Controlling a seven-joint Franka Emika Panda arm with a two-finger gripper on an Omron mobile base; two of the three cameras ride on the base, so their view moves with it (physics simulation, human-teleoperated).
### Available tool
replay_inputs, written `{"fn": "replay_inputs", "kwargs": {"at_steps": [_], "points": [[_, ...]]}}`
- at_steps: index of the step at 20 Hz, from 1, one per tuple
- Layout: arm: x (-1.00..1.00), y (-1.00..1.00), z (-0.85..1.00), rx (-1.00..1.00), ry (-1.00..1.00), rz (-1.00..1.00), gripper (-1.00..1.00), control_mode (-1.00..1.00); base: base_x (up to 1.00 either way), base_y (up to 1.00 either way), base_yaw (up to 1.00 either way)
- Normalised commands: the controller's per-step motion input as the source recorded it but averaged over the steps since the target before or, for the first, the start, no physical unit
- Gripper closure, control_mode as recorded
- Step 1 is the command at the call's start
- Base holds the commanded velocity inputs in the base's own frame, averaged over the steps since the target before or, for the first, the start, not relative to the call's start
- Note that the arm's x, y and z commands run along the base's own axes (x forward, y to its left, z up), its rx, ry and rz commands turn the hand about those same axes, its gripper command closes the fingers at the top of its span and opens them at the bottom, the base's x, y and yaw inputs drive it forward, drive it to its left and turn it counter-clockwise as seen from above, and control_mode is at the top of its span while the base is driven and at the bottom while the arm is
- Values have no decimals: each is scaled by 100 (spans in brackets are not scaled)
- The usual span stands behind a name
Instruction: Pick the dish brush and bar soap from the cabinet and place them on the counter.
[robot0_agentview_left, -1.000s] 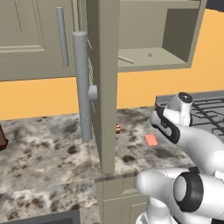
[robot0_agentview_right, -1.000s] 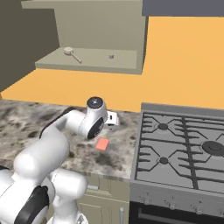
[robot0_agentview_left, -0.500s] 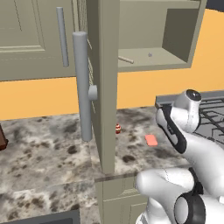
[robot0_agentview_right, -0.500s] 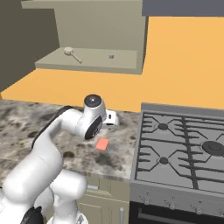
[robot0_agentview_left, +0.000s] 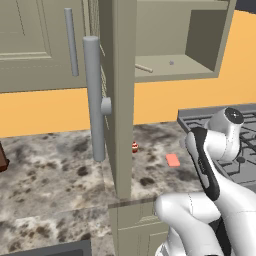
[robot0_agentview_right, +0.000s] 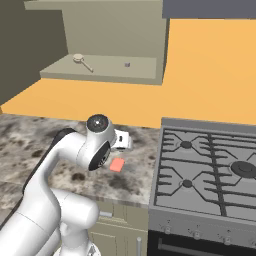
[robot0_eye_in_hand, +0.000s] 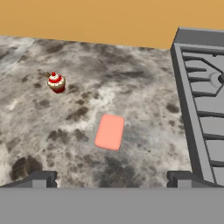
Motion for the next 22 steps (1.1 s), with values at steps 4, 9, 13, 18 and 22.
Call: {"fn": "replay_inputs", "kwargs": {"at_steps": [4, 9, 13, 18, 22], "points": [[-22, 0, 65, 0, 0, 0, -100, -100, 0, 0, 0], [-25, 0, 60, 0, 0, 0, -100, -100, 0, 0, 0], [-16, 3, 63, 0, 0, 0, -100, -100, 0, 0, 0], [-6, 1, 72, 0, -1, 0, -100, -100, 0, 0, 0], [-8, 0, 72, 0, -6, 0, -100, -100, 0, 0, 0]]}}
